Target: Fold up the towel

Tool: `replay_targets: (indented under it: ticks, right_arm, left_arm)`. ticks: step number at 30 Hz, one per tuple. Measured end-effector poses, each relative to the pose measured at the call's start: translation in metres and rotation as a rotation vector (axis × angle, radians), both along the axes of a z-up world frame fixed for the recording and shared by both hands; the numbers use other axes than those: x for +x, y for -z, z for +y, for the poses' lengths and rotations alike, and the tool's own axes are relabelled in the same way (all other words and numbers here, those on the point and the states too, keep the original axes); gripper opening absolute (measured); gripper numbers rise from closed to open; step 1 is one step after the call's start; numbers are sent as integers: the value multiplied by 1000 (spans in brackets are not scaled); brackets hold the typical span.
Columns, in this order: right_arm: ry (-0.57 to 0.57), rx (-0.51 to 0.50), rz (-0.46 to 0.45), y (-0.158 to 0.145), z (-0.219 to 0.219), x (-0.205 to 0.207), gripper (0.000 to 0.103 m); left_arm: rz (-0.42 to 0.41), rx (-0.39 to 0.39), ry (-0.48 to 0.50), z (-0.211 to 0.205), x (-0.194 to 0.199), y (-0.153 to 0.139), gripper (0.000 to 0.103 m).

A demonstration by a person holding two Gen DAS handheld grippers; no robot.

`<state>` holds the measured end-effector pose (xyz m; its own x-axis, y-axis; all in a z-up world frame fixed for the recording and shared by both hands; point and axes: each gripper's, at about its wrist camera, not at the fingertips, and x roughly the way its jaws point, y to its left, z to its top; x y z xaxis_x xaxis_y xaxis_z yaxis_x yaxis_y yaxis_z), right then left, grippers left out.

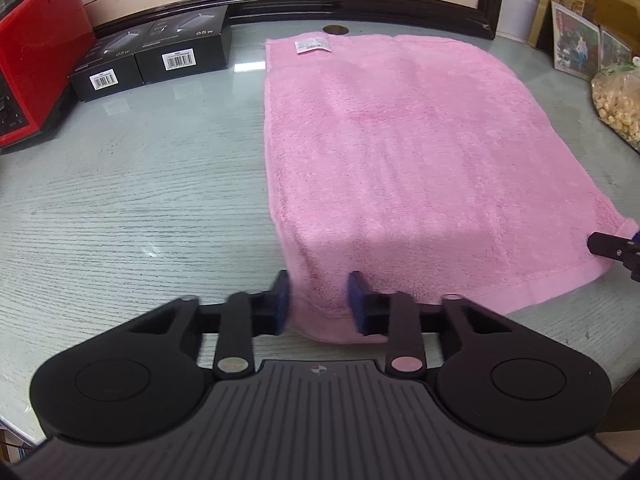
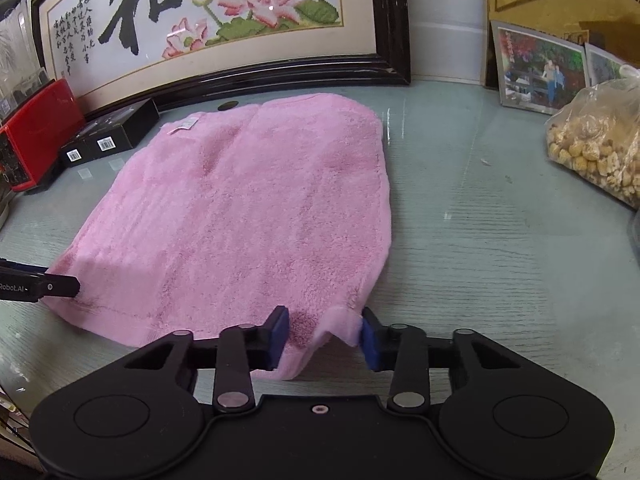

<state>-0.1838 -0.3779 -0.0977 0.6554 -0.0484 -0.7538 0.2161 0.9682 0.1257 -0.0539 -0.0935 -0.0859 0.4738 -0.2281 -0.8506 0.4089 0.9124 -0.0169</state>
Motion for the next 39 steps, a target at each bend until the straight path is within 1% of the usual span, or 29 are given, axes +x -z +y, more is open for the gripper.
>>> replay_targets:
  ticks: [2, 3, 8, 13, 22, 27, 30, 34, 39]
  right_arm:
    - [-3, 4, 0, 0, 0, -1, 20]
    - [-3, 4, -2, 0, 0, -2, 19]
    - [-7, 3, -19, -4, 0, -7, 9]
    - [-7, 2, -43, -8, 0, -10, 6]
    - [13, 5, -67, -15, -1, -16, 4]
    - [17, -1, -93, -27, -2, -20, 3]
    - [20, -8, -110, -39, -1, -25, 3]
    - [3, -5, -130, -61, 1, -38, 3]
    - [-13, 23, -150, -94, 0, -63, 3]
  left_arm:
    - [-2, 4, -4, 0, 0, 0, 6]
    - [-3, 6, -7, 1, 0, -1, 5]
    - [-12, 8, -7, 3, -2, -3, 5]
    - [-33, 8, 2, 3, -5, -8, 4]
    - [-54, -29, 3, 8, -4, -21, 4]
    - [-86, -59, 33, 11, -8, -39, 4]
    - [-121, -78, 75, 15, -17, -60, 4]
    - [-153, -103, 125, 23, -33, -86, 4]
    - [-149, -160, 139, 34, -43, -111, 4]
